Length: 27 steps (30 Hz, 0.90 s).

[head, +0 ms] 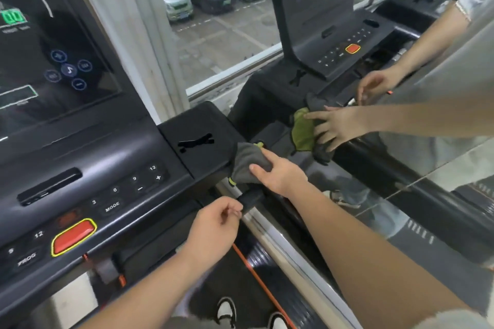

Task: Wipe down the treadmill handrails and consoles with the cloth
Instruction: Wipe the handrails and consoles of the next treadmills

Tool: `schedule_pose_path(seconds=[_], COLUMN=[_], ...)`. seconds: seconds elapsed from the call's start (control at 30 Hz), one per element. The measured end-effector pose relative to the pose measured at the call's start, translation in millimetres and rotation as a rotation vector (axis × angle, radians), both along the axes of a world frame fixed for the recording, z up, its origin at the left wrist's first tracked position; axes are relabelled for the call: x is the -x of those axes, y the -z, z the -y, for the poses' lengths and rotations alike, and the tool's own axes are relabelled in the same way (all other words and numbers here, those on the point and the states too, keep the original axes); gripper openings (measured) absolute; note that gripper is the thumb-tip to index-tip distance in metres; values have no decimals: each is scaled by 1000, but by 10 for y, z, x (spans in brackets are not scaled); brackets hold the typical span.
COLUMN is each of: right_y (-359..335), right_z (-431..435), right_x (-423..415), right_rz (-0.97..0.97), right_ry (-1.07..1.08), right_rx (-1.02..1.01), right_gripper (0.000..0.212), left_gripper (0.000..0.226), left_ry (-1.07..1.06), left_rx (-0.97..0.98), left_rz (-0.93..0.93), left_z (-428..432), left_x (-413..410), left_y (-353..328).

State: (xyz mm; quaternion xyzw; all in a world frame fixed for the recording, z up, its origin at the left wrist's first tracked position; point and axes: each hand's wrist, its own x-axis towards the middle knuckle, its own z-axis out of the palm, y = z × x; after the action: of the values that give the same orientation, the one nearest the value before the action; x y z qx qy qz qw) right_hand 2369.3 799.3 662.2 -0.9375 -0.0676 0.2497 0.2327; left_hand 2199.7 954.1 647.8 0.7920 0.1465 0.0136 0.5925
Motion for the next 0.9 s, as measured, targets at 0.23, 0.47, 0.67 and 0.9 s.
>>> schedule_pose_path(seconds=[0.23, 0.47, 0.67, 0.9], right_y=[-62, -154, -68, -76], right_z=[871, 1275, 799, 936], right_x=[899, 1456, 1155, 941], right_rz=[50, 78, 153, 119], right_ry=[98, 55, -23, -133], right_rx=[66, 318, 495, 248], right_gripper=[78, 83, 93, 85], left_gripper=[39, 22, 21, 41], left_ry=[159, 222, 117, 134], left_rx=[109, 202, 37, -106], left_rz=[-34, -113, -175, -242], left_z=[543, 903, 722, 1024], left_x=[-75, 151, 436, 601], left_y=[145, 259, 318, 66])
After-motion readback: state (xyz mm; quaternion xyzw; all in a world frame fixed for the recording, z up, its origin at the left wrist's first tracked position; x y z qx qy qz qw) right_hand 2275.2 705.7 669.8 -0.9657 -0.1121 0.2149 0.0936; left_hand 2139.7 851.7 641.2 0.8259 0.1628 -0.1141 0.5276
